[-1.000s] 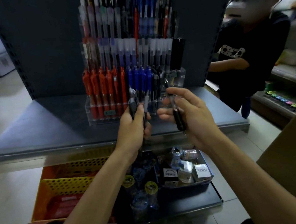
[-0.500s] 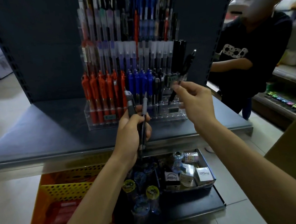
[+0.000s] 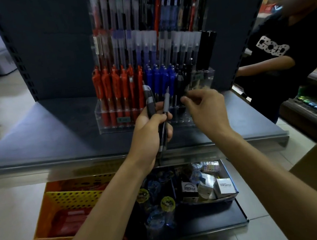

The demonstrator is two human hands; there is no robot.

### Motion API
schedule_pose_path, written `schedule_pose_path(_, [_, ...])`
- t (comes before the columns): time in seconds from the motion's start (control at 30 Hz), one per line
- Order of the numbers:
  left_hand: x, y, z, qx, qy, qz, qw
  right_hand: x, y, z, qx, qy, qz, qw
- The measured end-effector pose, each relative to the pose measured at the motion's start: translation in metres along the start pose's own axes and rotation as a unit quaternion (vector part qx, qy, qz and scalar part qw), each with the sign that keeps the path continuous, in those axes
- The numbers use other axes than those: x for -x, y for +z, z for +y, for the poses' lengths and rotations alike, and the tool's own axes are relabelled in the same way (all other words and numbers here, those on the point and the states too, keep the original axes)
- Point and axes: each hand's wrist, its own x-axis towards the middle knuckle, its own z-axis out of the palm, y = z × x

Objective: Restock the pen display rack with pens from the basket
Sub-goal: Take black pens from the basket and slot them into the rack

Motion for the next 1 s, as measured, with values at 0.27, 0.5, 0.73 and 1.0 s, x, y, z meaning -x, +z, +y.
schedule_pose_path(0.27, [-0.001, 0.001, -0.001, 0.008, 0.001, -0.009, 1.0, 0.004, 0.003, -0.002, 0.025, 0.014, 0.033, 0.999])
schedule_pose_path(0.5, [-0.001, 0.002, -0.004, -0.011, 0.009, -0.022, 1.0, 0.001, -0.001, 0.002, 0.006, 0.028, 0.019, 0.999])
schedule_pose_path(0.73, [0.004, 0.007, -0.009, -0.077, 0.03, -0.04, 0.996, 0.042, 0.001, 0.01, -0.109, -0.041, 0.053, 0.992])
schedule_pose_path(1.0, [0.01, 0.013, -0.013, -0.082, 0.033, -0.017, 0.996, 0.06, -0.021, 0.014, 0.002, -0.248, -0.004, 0.969])
